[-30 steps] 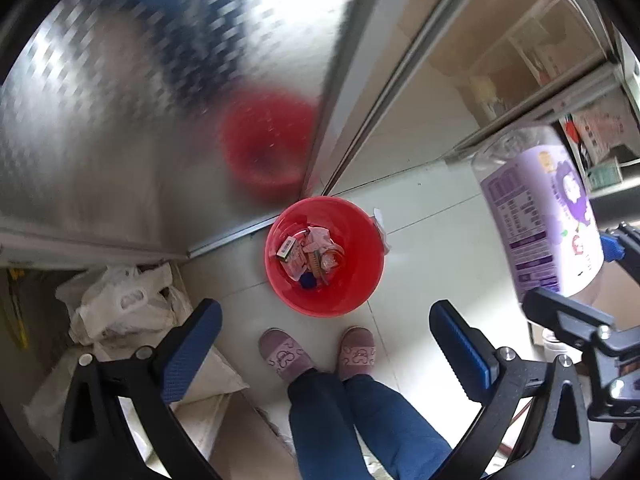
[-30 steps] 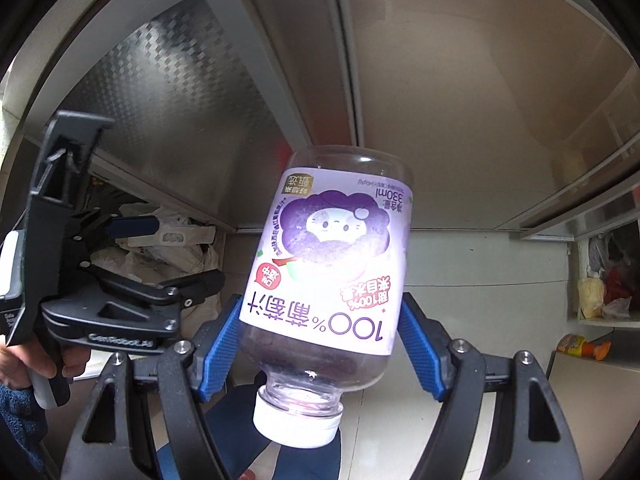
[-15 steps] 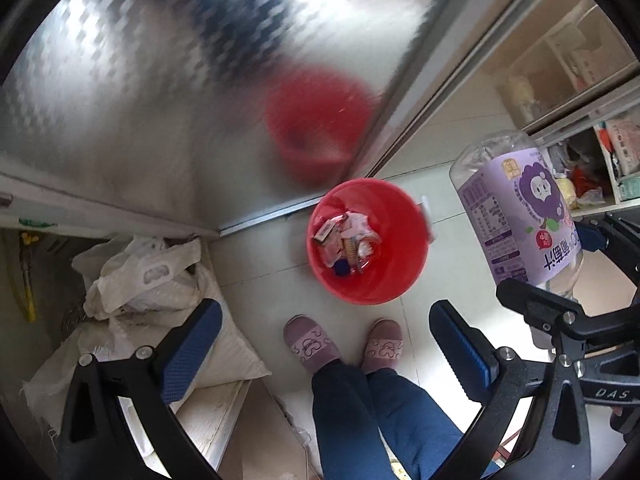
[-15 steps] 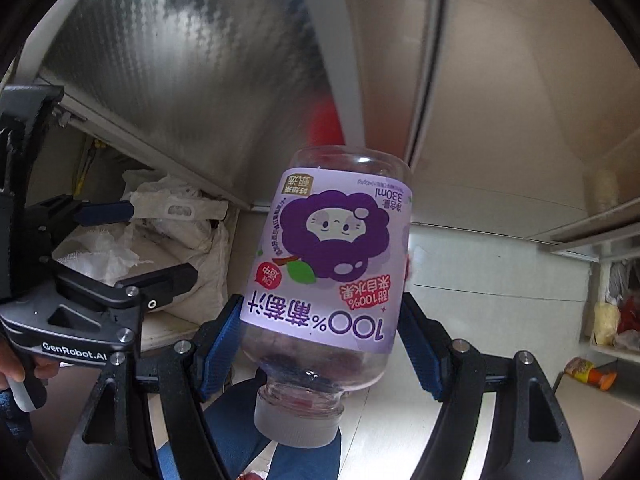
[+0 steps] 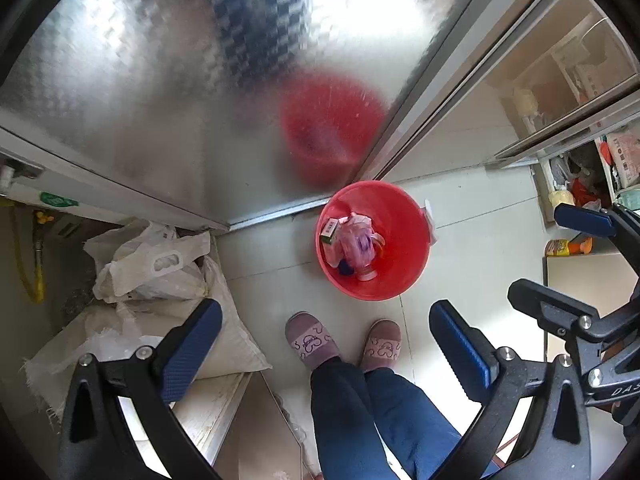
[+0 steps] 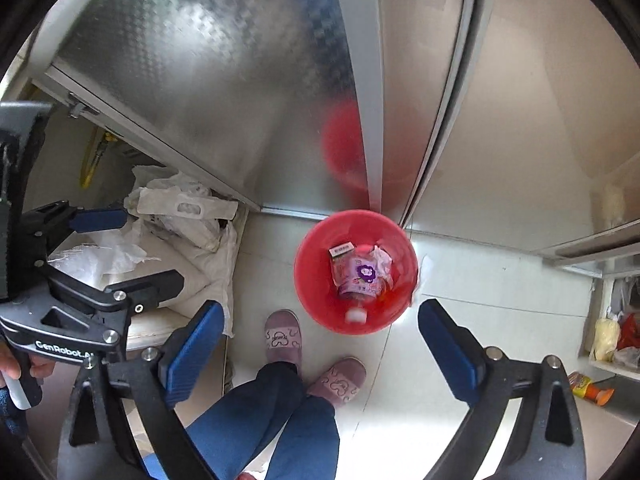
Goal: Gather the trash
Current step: 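Raise both tools back up to the counter toward the glove bag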
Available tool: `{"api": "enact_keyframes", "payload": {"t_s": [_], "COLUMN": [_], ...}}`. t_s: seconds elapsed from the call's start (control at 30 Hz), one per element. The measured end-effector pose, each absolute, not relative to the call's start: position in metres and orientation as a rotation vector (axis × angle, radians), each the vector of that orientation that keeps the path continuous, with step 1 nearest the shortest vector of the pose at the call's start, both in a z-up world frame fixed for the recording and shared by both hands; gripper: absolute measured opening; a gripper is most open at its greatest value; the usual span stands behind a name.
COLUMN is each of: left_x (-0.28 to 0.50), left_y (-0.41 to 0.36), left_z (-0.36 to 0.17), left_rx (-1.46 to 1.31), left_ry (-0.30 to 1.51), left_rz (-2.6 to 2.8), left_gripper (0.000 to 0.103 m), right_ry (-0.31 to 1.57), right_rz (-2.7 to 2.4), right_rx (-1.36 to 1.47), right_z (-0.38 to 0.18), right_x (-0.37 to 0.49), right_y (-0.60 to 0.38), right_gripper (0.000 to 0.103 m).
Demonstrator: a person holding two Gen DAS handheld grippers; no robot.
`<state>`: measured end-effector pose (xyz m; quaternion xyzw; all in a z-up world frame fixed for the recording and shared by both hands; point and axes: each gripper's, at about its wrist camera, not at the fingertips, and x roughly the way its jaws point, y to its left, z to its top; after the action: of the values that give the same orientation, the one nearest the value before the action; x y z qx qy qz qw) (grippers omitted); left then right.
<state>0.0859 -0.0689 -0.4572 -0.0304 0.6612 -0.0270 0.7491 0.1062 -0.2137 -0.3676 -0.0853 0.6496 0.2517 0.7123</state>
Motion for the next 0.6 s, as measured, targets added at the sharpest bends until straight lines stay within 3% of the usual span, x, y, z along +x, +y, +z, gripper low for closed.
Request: {"api": "enact_keyframes", "payload": {"t_s": [0.6], "left_x": [0.060], "left_y": [-0.059], "left_z": [-0.246], "left_rx": [-0.088], "left_ry": [1.239], "left_rz": [-0.034], "left_gripper": [0.103], "right_ry": [1.230], "right_rz": [0.540], "right_rx": [-0.184], "right_z": [-0.193], "right_x": [0.098], "right_y": [-0.207], "right_gripper": [0.102]}}
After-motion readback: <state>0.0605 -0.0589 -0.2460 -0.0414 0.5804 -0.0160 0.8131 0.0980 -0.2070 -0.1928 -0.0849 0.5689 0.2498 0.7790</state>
